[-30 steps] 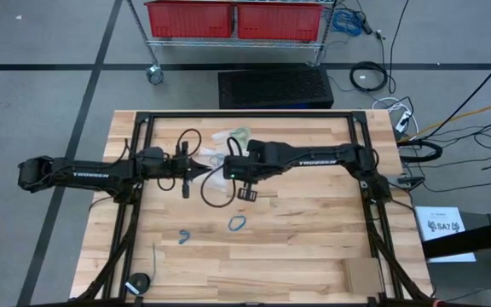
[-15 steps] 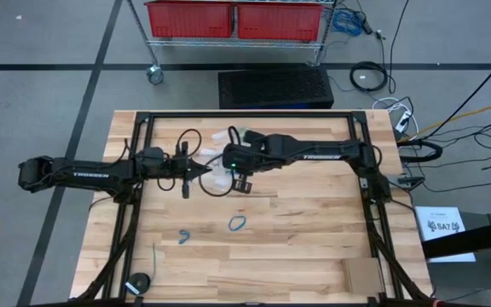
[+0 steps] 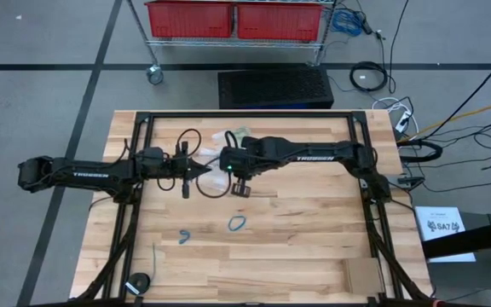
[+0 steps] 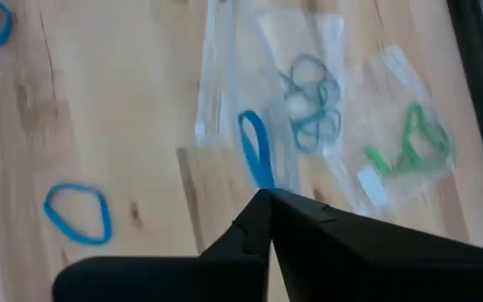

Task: Sort rubber bands
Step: Put the blue rubber bands into the transparent zip bag

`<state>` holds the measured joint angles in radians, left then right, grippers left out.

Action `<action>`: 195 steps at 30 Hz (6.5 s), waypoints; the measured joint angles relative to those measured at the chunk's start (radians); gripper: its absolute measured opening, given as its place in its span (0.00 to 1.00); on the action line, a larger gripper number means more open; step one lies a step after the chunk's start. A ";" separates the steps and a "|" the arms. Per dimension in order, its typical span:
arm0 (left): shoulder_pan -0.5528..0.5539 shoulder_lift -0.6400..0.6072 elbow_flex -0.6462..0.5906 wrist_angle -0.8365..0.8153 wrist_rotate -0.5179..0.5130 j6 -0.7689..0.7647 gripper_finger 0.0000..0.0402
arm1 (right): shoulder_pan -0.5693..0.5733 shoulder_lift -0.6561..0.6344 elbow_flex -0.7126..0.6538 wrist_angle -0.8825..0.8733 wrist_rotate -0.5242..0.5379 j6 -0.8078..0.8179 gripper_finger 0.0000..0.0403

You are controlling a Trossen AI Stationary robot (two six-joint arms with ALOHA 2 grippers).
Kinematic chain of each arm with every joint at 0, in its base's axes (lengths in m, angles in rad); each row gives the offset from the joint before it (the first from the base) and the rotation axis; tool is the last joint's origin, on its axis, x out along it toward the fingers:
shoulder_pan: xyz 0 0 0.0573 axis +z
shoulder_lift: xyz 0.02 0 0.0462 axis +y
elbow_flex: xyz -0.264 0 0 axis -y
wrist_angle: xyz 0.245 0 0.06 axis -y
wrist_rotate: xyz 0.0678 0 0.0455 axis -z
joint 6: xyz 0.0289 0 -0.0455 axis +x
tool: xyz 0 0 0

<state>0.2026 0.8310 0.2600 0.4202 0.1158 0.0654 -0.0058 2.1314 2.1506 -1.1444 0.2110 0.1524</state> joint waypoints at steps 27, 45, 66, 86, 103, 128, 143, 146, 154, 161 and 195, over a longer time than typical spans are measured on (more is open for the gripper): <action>0.000 0.000 0.000 0.000 0.000 0.000 0.00 | 0.021 -0.015 0.000 -0.107 0.070 0.021 0.00; 0.000 0.000 0.000 -0.005 -0.001 0.003 0.00 | 0.017 -0.004 0.000 0.041 0.072 -0.105 0.00; 0.000 0.000 0.000 -0.011 -0.021 0.024 0.00 | 0.243 -0.007 -0.567 0.561 -0.187 -0.003 0.15; 0.000 0.000 0.000 -0.020 -0.041 0.030 0.00 | 0.231 0.071 -0.595 0.697 -0.105 -0.024 0.64; 0.000 0.000 0.000 -0.018 -0.042 0.029 0.00 | 0.229 0.056 -0.505 0.591 -0.044 -0.082 0.01; 0.000 0.000 0.000 -0.033 -0.042 0.029 0.00 | 0.147 0.035 -0.108 0.257 0.532 -0.164 0.00; 0.000 0.000 0.000 -0.032 -0.042 0.029 0.00 | 0.088 0.036 -0.194 0.342 0.463 -0.139 0.06; 0.000 0.000 0.000 -0.033 -0.042 0.029 0.00 | 0.084 0.036 -0.163 0.340 0.458 -0.139 0.16; 0.000 0.000 0.000 -0.033 -0.046 0.047 0.00 | 0.090 0.036 0.039 0.188 0.283 -0.070 0.37; 0.000 0.000 0.000 -0.035 -0.087 0.047 0.00 | 0.124 0.034 0.207 -0.071 0.147 0.028 0.39; -0.002 -0.315 -0.252 0.164 0.112 -0.074 0.00 | 0.253 0.417 -0.099 1.176 -0.105 0.069 0.63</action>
<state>0.2005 0.5163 0.0078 0.5839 0.2276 -0.0082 0.2477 2.5481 2.0518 0.0321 0.1055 0.2216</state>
